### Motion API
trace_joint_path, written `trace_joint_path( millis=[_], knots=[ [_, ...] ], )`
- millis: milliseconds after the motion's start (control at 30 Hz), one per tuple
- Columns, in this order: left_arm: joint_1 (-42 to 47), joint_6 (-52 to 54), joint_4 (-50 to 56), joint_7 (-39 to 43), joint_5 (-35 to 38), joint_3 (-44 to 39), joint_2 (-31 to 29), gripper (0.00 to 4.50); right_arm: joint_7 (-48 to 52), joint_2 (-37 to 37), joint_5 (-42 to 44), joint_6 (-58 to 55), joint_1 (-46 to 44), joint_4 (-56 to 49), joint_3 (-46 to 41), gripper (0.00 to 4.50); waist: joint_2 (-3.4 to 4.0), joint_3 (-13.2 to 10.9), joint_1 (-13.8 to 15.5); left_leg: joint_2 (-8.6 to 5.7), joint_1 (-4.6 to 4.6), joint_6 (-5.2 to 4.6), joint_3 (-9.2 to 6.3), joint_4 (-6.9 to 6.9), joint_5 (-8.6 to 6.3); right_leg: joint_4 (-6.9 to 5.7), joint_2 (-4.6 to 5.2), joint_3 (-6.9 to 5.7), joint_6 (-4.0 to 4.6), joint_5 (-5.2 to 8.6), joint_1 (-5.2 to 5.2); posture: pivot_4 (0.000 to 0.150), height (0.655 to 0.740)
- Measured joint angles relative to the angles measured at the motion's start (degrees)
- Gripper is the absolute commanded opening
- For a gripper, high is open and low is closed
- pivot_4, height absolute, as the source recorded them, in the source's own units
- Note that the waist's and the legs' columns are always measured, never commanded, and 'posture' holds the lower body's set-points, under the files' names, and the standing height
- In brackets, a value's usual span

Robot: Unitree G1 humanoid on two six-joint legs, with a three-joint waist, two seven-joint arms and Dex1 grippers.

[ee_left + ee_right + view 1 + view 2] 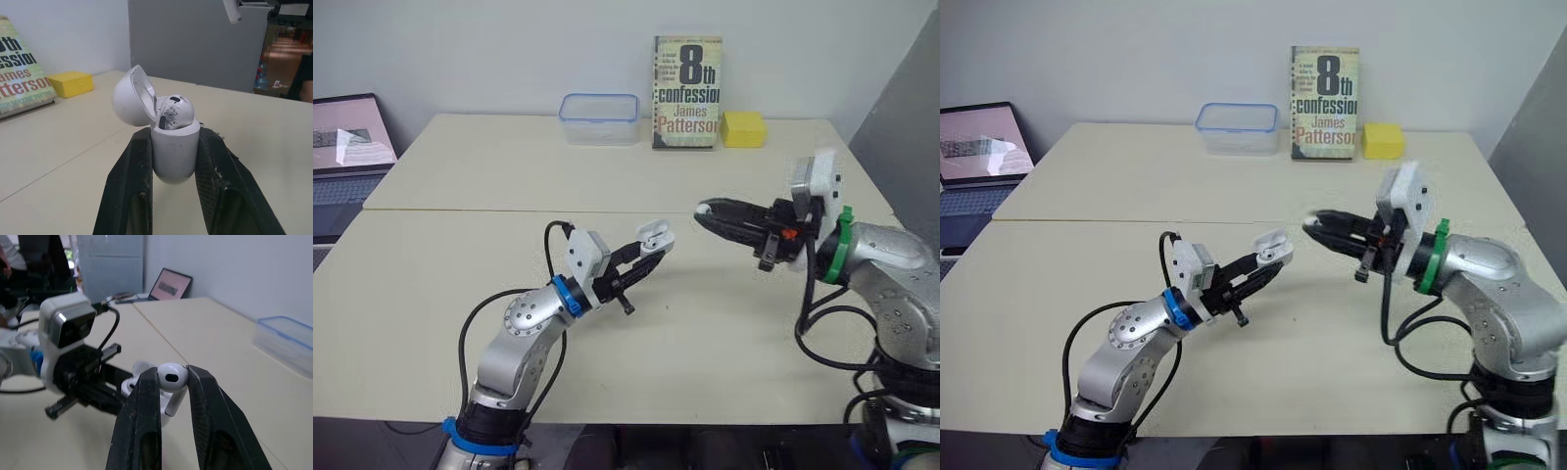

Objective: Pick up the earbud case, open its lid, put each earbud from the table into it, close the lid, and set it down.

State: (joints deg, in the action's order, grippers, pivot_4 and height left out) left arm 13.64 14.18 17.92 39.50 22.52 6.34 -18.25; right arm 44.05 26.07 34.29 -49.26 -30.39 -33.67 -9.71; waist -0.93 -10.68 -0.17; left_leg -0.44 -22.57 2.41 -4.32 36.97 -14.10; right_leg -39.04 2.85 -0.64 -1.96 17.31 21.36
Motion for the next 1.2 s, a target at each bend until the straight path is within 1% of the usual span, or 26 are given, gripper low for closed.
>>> trace_joint_path(
  millis=[33,67,200,467,567,1200],
  knots=[
    [0.28,-0.03,-0.19,-0.03,0.0,0.01,0.45,0.8,-2.5,-2.42,0.21,0.53,0.05,0.0,0.88,0.41,0.0,0.0,-0.01,0.0,-0.02,0.0,-0.02,0.0,0.0,-0.01,0.0,-0.01,0.0,0.0,0.01,0.15,0.74],
    [0.51,-0.04,-0.2,-0.02,0.0,0.05,0.6,0.8,-3.63,-3.26,0.14,1.08,0.09,0.02,1.53,0.41,0.0,0.0,0.0,0.0,-0.03,0.0,-0.01,0.01,0.0,-0.02,0.0,0.0,0.0,0.0,0.02,0.15,0.74],
    [1.6,-0.05,-0.3,-0.01,0.0,0.01,0.67,0.8,-6.84,-4.4,-2.69,6.38,1.85,0.23,4.48,0.41,0.01,0.0,0.0,-0.02,-0.03,0.0,0.01,0.01,0.0,0.0,0.0,-0.02,0.0,0.0,0.02,0.15,0.74],
    [1.73,-0.07,-0.39,0.06,0.01,-0.01,0.68,0.8,-6.88,-4.28,-11.9,21.08,7.1,4.06,12.14,0.41,0.01,0.0,-0.14,0.0,0.0,0.0,0.03,0.0,0.0,-0.02,-0.02,-0.01,0.0,0.0,0.04,0.15,0.74],
    [1.76,-0.08,-0.43,0.09,0.01,-0.01,0.7,0.8,-7.01,-4.65,-14.11,24.41,7.23,6.24,13.42,0.41,0.01,0.0,-0.15,0.0,0.0,0.0,0.03,0.0,0.0,-0.02,-0.02,-0.02,0.0,0.0,0.04,0.15,0.74],
    [2.06,-0.11,-0.53,1.13,0.0,-0.02,0.64,0.8,-6.73,-4.27,-17.49,30.1,8.2,8.51,16.5,0.41,0.01,0.0,-0.14,0.0,-0.01,0.0,0.01,-0.01,0.0,-0.01,-0.02,-0.01,0.0,0.0,0.03,0.15,0.74]
  ],
)
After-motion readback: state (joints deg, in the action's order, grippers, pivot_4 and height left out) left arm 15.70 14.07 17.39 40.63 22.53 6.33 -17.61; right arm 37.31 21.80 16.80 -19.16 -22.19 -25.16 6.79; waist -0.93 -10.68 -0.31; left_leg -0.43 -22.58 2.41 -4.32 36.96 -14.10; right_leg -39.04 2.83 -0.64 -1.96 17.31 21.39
